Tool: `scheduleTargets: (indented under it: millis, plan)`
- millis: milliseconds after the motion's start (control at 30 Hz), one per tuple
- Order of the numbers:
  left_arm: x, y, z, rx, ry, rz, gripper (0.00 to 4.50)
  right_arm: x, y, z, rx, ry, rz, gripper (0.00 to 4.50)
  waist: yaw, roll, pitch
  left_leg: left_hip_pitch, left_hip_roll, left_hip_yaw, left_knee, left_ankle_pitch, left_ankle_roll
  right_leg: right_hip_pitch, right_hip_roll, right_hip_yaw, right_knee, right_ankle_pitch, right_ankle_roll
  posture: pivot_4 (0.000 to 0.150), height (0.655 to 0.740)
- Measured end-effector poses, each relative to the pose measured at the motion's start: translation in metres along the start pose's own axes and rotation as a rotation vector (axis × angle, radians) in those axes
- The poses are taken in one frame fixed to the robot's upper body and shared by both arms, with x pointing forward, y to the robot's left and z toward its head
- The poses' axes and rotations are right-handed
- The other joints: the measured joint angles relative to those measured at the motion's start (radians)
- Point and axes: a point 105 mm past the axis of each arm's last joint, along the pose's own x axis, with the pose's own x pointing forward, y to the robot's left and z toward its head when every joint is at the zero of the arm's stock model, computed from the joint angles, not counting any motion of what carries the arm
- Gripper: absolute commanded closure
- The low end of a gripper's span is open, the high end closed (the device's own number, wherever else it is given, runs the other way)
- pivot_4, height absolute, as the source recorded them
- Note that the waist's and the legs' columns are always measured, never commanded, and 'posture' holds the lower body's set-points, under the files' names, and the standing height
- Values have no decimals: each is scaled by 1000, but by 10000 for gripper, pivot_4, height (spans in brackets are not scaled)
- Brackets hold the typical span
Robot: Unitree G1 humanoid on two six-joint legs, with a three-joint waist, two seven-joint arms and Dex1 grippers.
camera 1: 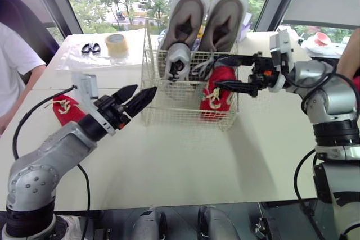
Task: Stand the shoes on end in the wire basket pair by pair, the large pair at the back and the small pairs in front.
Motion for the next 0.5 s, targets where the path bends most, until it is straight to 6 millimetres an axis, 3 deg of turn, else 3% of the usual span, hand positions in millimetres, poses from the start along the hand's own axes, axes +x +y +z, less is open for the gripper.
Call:
scheduleTargets:
  millis: [167,233,367,400,500]
  plan:
    - [-4,12,7,3,-4,39,0,-8,-1,14,-14,-20,-26,932,2,0,0,0,0,0,0,0,0,0,0,0,0,0,1,1500,7400]
    - [-6,19,14,14,-9,68,0,-14,1,28,-13,-43,-32,932,2,0,0,0,0,0,0,0,0,0,0,0,0,0,1,1500,7400]
    - [-8,38,39,64,-56,162,0,-13,10,75,-41,-152,2,932,0,0,0,0,0,-1,0,-1,1,-1,0,0,1,0,0,1500,7400]
    - [-9,46,48,102,-60,221,0,-13,12,89,-60,-176,8,932,-1,0,0,0,0,-1,-1,-2,2,-1,0,0,1,0,0,1500,7400]
    - [-19,95,76,336,53,573,0,-10,24,116,-135,-192,45,932,-1,0,0,1,0,-1,-2,-2,3,-1,1,-1,1,0,0,1500,7400]
